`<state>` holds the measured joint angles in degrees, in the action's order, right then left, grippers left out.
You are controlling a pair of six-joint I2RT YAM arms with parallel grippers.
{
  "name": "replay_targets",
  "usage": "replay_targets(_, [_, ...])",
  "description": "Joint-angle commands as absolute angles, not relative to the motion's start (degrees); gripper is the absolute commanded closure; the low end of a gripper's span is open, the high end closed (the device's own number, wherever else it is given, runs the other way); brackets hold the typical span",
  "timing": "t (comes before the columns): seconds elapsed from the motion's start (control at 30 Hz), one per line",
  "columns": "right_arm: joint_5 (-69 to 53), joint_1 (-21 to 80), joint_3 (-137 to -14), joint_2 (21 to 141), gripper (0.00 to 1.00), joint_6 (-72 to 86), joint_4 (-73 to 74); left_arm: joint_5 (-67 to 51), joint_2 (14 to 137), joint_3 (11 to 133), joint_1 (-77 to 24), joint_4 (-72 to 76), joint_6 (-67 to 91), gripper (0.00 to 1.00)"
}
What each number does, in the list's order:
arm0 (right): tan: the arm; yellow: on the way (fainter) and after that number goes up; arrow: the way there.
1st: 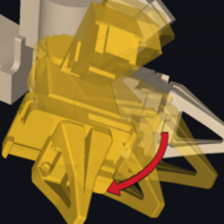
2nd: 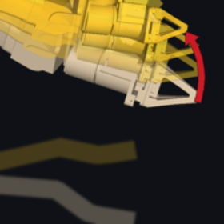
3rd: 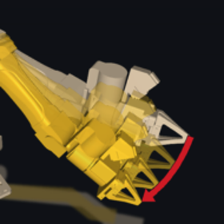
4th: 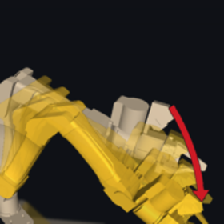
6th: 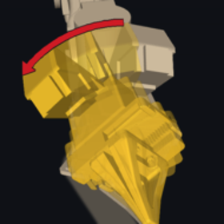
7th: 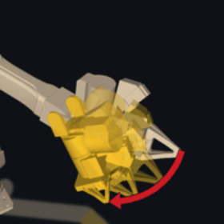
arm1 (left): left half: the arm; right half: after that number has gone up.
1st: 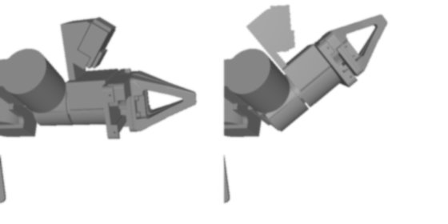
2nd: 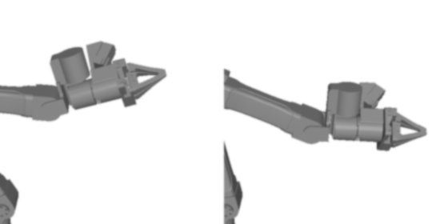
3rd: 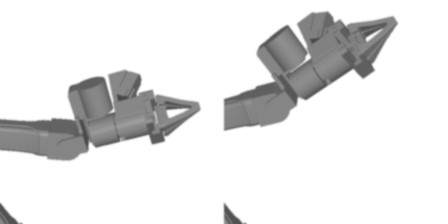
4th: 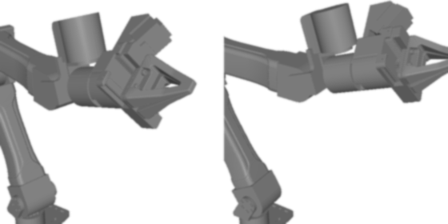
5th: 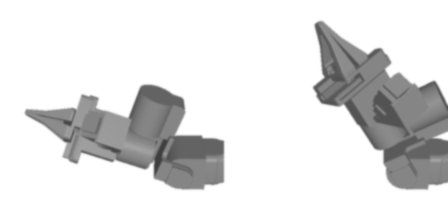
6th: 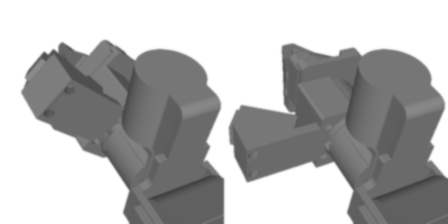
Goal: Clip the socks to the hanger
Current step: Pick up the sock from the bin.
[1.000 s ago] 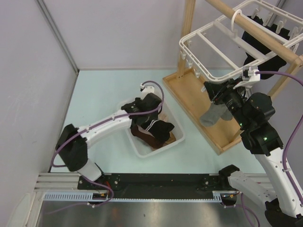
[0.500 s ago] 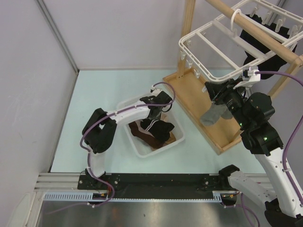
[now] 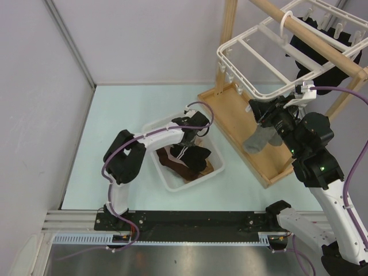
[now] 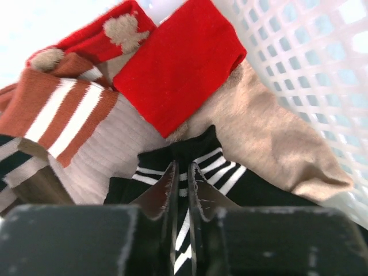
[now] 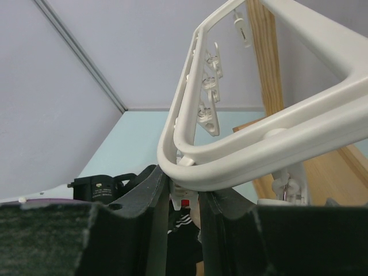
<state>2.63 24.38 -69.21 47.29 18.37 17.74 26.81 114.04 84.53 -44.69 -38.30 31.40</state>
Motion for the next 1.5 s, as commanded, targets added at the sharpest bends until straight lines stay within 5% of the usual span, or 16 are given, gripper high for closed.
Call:
replay_targets(0.0, [5.2,23.9,-69.7,47.2,0.87,17.4,18.1,28.3,106.0,84.3,-44.3,-38.0,29.7,0.90])
replay_targets(0.57, [4.7,23.6,-69.7,46.9,0.87,17.3,17.5,24.8,82.8,68.6,-46.7,-14.8,7.7,0.99])
replay_targets(0.87, [4.0,23.5,-69.6,47.0,0.87,17.2,17.5,22.4,94.3,69.6,-45.5,-15.0,5.4,0.88])
replay_targets(1.2, [4.6,23.1,-69.7,46.6,0.87,16.9,18.5,20.0,99.8,74.4,-44.1,-14.9,11.2,0.60])
replay_targets(1.47, [4.3,23.0,-69.7,46.8,0.87,17.1,18.5,21.6,100.4,73.2,-43.8,-17.3,15.8,0.59])
